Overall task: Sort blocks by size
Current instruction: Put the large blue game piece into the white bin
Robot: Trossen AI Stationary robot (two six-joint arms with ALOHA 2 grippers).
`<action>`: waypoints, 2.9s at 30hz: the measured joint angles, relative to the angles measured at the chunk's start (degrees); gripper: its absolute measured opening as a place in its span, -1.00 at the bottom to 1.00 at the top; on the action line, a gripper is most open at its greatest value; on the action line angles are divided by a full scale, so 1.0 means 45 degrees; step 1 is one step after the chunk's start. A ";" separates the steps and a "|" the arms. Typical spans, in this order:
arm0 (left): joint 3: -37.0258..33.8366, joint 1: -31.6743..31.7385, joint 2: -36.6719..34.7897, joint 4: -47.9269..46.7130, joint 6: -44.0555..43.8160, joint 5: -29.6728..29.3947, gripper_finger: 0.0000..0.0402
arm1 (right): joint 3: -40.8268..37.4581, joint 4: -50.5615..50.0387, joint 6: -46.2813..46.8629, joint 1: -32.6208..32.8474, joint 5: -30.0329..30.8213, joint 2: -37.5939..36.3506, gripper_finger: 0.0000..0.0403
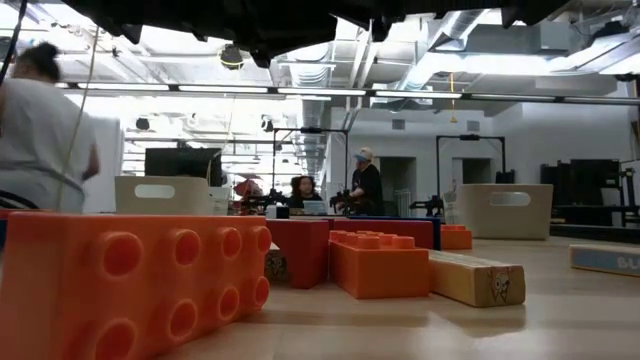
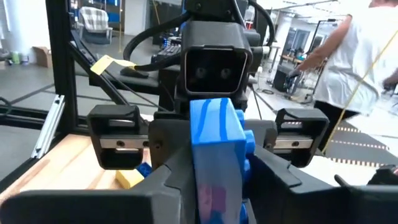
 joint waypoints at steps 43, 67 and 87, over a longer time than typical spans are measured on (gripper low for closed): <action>-0.0019 0.7685 -0.2887 -1.5145 -0.3616 -0.3248 -0.54 | -0.0763 -1.1050 0.4887 0.2948 0.4789 -0.3449 0.24; 0.0000 1.1499 0.0488 -1.4545 -0.2748 0.0240 -0.29 | -0.0753 -1.1005 0.4811 0.2919 0.4784 -0.3444 0.24; 0.0000 0.8811 -0.3728 -1.4068 -0.2653 0.2169 -0.21 | -0.0748 -1.1677 0.4668 0.2146 0.3547 -0.2759 0.24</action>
